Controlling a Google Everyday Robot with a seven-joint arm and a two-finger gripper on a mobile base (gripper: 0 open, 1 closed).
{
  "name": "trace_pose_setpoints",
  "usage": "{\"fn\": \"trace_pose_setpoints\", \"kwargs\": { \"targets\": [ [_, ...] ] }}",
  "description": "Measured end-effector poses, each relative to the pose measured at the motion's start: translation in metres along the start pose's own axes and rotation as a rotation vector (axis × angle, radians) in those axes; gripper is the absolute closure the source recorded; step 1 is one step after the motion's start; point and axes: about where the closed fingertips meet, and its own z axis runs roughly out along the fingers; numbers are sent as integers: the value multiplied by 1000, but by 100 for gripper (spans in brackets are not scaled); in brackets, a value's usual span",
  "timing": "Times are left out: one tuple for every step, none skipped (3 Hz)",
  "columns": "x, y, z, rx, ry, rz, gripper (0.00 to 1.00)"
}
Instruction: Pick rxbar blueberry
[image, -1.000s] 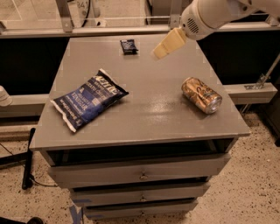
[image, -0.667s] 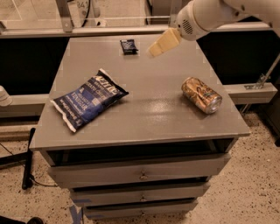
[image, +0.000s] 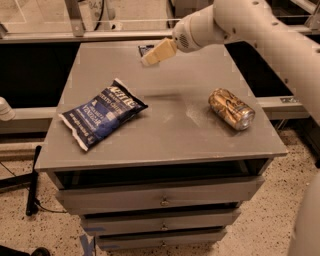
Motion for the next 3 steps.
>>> {"fn": "trace_pose_setpoints", "kwargs": {
  "targets": [
    [2,-7,49,-46,-39,-21,0],
    [16,-25,85,-41,-34,0,0],
    [30,-49,109,-8,-20,39,0]
  ]
}}
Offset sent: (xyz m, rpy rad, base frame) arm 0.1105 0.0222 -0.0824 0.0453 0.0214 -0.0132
